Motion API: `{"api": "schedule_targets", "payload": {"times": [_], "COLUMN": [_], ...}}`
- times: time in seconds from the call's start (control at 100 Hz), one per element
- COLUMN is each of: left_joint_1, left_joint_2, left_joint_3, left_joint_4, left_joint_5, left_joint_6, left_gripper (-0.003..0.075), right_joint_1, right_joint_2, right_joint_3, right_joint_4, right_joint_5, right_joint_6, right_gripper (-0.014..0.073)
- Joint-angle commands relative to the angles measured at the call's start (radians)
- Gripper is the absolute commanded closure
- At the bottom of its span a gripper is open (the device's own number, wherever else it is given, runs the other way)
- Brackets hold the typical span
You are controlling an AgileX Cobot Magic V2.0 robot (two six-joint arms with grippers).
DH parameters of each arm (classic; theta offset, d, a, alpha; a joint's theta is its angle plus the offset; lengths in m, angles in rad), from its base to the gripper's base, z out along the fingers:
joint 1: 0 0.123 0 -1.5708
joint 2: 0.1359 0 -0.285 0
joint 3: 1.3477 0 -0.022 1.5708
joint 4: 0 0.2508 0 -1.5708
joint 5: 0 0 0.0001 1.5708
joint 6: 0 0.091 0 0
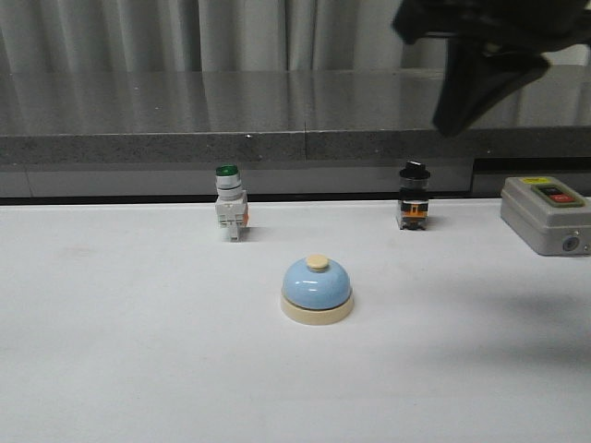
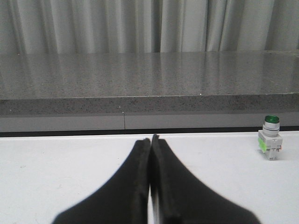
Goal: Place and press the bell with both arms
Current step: 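Move the closed right gripper over the bell's cream button, then raise the right gripper away from the bell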
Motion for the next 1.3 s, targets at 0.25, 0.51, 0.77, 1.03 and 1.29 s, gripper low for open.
{"api": "schedule_targets", "payload": {"times": [0.25, 0.51, 0.77, 1.03, 1.29], "left_joint_1": [-0.002, -0.002, -0.002, -0.002, -0.002], "left_joint_2": [-0.031, -0.031, -0.031, -0.031, -0.031], "left_joint_3": [0.042, 0.042, 0.042, 0.042, 0.042], "left_joint_4": [0.001, 0.001, 0.001, 0.001, 0.001], "left_joint_5": [-0.077, -0.077, -0.077, -0.077, -0.077], "left_joint_6": [-0.008, -0.008, -0.008, -0.008, -0.008], "left_gripper": [0.0741, 0.0741, 0.0741, 0.0741, 0.0741], "right_joint_1": [0.149, 0.164, 0.164, 0.161, 0.087], "right_joint_2": [0.244, 0.382, 0.450, 0.361, 0.229], "right_joint_3": [-0.275, -0.345, -0.345, -0.344, -0.322], "right_joint_4": [0.010, 0.016, 0.015, 0.015, 0.015], "right_joint_5": [0.071, 0.101, 0.094, 0.115, 0.161], "right_joint_6": [-0.014, -0.014, -0.014, -0.014, -0.013], "right_gripper": [0.0662, 0.0662, 0.0662, 0.0662, 0.0662]}}
